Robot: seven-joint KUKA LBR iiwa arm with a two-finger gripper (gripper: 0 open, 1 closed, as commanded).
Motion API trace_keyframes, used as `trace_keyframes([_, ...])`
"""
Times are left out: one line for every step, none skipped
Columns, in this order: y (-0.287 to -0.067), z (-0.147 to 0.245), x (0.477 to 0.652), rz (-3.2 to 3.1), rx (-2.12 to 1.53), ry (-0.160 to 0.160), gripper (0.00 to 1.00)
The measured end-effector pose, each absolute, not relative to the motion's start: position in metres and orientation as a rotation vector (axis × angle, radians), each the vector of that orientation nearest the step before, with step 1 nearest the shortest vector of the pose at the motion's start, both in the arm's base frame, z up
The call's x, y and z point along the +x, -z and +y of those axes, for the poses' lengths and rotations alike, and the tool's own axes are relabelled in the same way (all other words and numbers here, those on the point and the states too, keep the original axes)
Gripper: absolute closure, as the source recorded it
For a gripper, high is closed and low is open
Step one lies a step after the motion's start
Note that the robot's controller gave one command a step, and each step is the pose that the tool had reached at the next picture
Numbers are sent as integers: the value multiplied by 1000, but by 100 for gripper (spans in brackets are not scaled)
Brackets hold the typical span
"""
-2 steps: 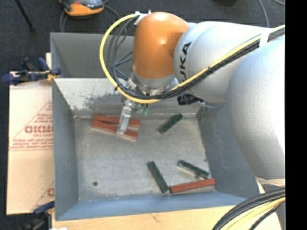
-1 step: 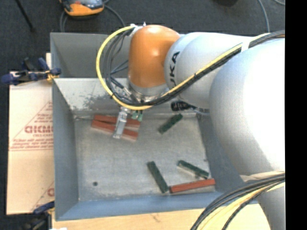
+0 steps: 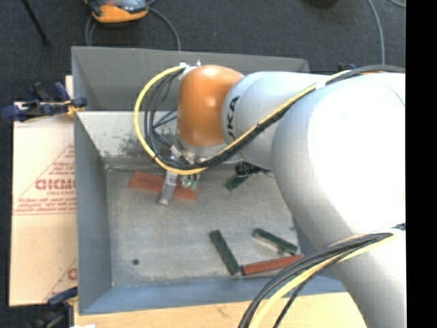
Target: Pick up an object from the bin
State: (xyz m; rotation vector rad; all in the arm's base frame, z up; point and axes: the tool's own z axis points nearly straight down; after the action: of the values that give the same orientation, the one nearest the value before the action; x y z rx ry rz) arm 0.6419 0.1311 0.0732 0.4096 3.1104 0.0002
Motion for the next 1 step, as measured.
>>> trace_keyframes([-73, 131, 642, 3110, 410, 0, 100])
